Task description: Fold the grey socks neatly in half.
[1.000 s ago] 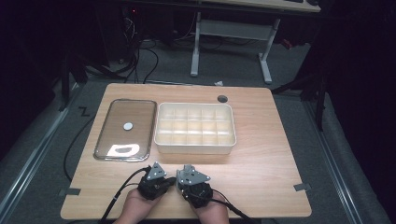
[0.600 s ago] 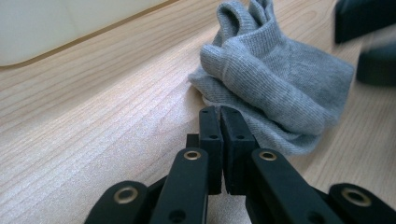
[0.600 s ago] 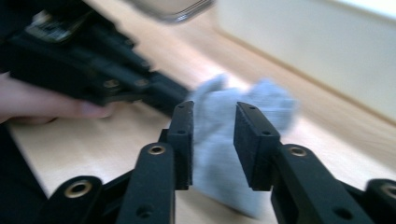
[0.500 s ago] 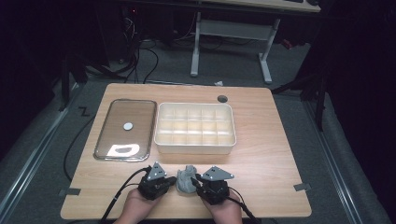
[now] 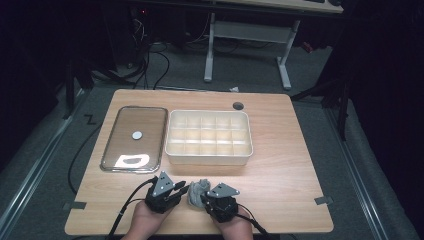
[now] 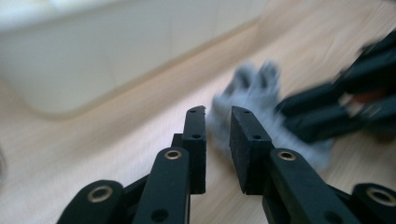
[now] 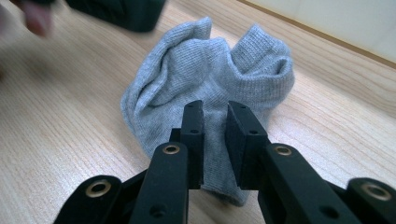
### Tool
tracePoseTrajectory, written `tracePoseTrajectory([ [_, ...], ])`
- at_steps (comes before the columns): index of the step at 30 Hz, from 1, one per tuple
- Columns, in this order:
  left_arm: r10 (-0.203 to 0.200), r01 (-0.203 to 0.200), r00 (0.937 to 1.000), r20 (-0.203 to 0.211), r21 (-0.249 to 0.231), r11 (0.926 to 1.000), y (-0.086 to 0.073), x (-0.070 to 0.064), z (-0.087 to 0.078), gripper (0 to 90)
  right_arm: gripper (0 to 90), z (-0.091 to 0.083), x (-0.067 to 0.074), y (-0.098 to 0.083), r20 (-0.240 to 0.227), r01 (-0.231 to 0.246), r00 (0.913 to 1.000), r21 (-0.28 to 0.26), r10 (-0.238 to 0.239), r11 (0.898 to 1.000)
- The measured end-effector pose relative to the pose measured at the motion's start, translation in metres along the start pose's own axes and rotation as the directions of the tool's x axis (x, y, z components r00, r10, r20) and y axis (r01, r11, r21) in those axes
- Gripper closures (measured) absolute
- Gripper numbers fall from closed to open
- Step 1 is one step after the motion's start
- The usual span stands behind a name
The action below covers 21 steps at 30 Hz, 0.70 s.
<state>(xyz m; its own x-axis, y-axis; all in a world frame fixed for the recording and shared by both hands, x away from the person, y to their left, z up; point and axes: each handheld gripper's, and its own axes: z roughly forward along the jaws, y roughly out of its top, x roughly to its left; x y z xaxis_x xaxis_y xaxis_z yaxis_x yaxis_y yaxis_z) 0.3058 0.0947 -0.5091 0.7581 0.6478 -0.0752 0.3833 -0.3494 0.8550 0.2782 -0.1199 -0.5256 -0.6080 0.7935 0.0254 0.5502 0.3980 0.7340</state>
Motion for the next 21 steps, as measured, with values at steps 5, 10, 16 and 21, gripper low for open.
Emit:
tracePoseTrajectory([
  [5, 0.053, -0.050, 0.9974, 0.048, -0.065, 0.9966, 0.013, -0.022, 0.002, 84.6, 78.5, 0.000, 0.002, -0.001, 0.009, 0.004, 1.0000, -0.004, -0.004, 1.000],
  [10, 0.061, -0.062, 0.9974, 0.038, 0.036, 0.9974, 0.003, -0.024, 0.024, 87.3, 78.6, 0.000, 0.002, 0.000, 0.009, 0.012, 0.9999, 0.000, -0.012, 1.000],
  [16, 0.101, -0.101, 0.9949, 0.009, 0.091, 0.9907, -0.010, -0.017, 0.029, 88.5, 78.7, 0.000, 0.001, -0.001, 0.004, 0.010, 0.9999, 0.000, -0.010, 1.000],
  [21, 0.118, -0.117, 0.9930, -0.005, 0.090, 0.9890, -0.012, -0.019, 0.029, 88.8, 78.6, 0.000, 0.001, 0.000, 0.005, 0.012, 0.9999, 0.001, -0.012, 1.000],
])
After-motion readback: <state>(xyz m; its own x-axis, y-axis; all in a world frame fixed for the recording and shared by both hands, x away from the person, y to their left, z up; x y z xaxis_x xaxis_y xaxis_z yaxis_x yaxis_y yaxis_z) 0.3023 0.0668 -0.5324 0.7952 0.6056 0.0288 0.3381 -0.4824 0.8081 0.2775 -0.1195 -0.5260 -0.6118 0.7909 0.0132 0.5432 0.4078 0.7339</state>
